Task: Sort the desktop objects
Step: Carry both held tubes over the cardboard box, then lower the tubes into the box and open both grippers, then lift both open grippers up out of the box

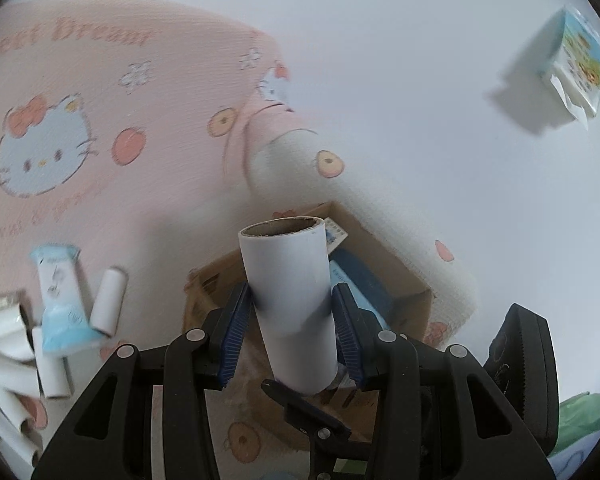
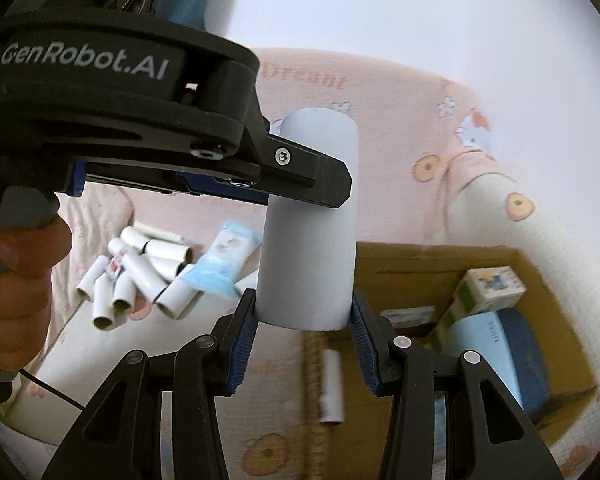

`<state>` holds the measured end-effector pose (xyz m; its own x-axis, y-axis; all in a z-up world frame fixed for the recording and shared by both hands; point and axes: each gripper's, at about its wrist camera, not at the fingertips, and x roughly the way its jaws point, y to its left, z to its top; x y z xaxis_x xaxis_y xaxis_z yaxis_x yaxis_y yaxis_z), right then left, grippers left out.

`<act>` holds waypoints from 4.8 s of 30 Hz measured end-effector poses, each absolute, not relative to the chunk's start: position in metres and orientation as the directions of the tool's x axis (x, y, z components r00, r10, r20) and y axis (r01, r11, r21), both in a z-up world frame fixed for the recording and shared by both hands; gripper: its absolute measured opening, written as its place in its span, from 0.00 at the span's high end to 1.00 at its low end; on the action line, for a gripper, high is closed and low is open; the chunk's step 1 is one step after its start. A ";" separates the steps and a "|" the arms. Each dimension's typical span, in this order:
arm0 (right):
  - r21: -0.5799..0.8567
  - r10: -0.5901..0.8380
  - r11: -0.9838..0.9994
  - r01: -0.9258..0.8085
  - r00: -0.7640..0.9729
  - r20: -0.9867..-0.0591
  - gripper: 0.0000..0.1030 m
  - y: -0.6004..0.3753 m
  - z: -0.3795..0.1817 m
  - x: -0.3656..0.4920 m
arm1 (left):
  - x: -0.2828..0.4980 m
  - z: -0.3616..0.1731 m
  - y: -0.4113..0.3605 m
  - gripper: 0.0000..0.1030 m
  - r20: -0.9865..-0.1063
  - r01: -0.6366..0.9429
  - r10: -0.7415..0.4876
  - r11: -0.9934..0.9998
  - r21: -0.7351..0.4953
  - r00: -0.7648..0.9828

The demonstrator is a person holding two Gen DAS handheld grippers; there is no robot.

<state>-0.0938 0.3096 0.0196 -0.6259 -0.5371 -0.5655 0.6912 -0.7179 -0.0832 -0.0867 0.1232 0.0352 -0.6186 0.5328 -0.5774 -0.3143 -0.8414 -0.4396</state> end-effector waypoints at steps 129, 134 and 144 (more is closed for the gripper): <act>0.273 -0.260 -0.894 0.356 0.085 -0.962 0.70 0.366 -0.105 -0.231 | -0.189 -0.052 0.201 0.95 -0.946 -0.286 0.236 -0.943 -0.168 -0.221; 0.240 -0.213 -0.912 0.334 0.115 -0.970 0.70 0.350 -0.122 -0.243 | -0.193 -0.048 0.186 0.95 -0.920 -0.319 0.311 -0.920 -0.228 -0.239; 0.182 -0.137 -0.951 0.250 0.187 -0.973 0.69 0.344 -0.160 -0.266 | -0.214 -0.068 0.185 0.94 -0.893 -0.341 0.379 -0.895 -0.287 -0.244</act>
